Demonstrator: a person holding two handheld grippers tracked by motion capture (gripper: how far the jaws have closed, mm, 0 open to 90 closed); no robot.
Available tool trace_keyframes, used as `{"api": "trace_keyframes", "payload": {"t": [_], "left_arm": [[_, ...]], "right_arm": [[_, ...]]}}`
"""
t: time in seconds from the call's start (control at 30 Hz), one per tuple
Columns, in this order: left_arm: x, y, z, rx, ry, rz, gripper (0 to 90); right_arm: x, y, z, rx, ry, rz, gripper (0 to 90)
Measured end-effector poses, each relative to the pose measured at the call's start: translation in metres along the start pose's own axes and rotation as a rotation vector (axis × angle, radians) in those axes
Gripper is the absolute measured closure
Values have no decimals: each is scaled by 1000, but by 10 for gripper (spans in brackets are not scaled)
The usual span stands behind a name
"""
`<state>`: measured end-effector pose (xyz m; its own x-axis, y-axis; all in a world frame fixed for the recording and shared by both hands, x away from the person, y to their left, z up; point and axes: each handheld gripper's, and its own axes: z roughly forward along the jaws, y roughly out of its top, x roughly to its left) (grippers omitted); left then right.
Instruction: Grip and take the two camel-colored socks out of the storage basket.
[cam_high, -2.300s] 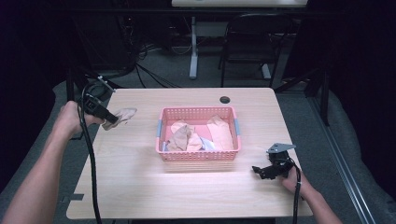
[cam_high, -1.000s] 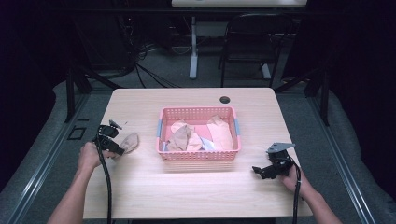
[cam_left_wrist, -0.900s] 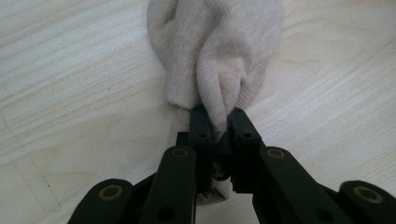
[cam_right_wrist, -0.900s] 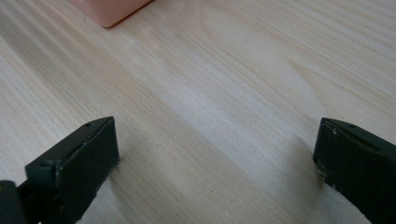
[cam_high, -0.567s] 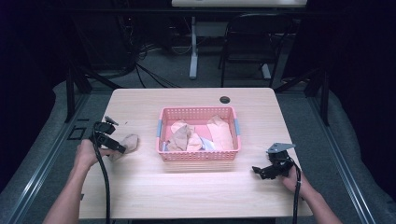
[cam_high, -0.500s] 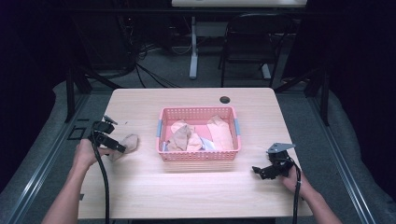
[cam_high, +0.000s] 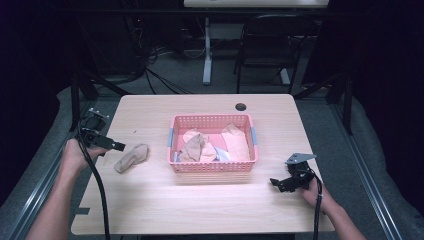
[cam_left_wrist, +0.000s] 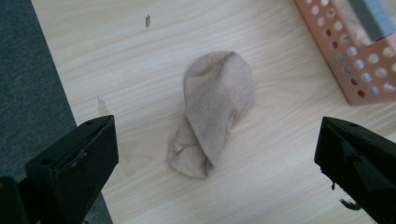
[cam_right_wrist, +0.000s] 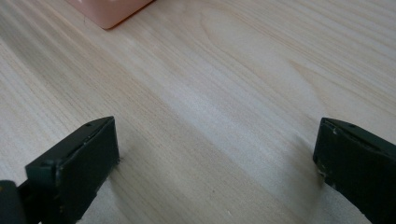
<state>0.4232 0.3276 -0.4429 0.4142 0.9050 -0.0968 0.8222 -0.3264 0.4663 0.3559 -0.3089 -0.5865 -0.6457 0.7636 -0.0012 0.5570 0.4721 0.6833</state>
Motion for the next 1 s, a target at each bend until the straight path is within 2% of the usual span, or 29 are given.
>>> {"api": "trace_keyframes", "payload": {"t": [0.13, 0.33, 0.43, 0.7, 1.0], "left_arm": [[-3, 5, -12, -40, 8, 10, 0], [-7, 13, -22, -65, 9, 28, 0], [-12, 20, -30, -94, 10, 41, 0], [-24, 35, -40, -125, 20, 75, 0], [-42, 51, -40, -143, 9, 110, 0]], "right_arm": [[0, 0, 0, 0, 0, 0, 0], [0, 0, 0, 0, -1, 0, 0], [0, 0, 0, 0, -1, 1, 0], [0, 0, 0, -1, -1, 1, 0], [0, 0, 0, -2, -1, 1, 0]]}}
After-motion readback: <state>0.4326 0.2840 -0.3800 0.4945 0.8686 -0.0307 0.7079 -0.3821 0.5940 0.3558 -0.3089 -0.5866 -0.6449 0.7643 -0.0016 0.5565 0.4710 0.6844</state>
